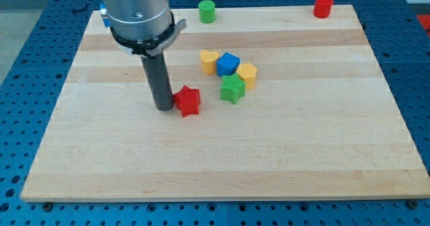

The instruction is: Move the red star closer to the green star

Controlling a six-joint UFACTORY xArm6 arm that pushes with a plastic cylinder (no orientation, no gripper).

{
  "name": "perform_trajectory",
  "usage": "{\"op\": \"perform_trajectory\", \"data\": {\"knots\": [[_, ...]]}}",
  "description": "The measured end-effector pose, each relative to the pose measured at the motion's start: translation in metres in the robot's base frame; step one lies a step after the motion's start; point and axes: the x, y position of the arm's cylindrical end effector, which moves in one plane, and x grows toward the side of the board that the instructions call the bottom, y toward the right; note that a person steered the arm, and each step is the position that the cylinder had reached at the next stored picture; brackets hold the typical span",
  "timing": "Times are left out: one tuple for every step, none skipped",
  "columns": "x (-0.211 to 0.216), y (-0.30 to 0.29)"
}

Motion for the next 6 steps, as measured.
{"op": "perform_trajectory", "data": {"knots": [[0.000,0.007],[0.002,0.008],[0.019,0.008],[0.025,0.008],[0.016,0.008],[0.012,0.008]]}}
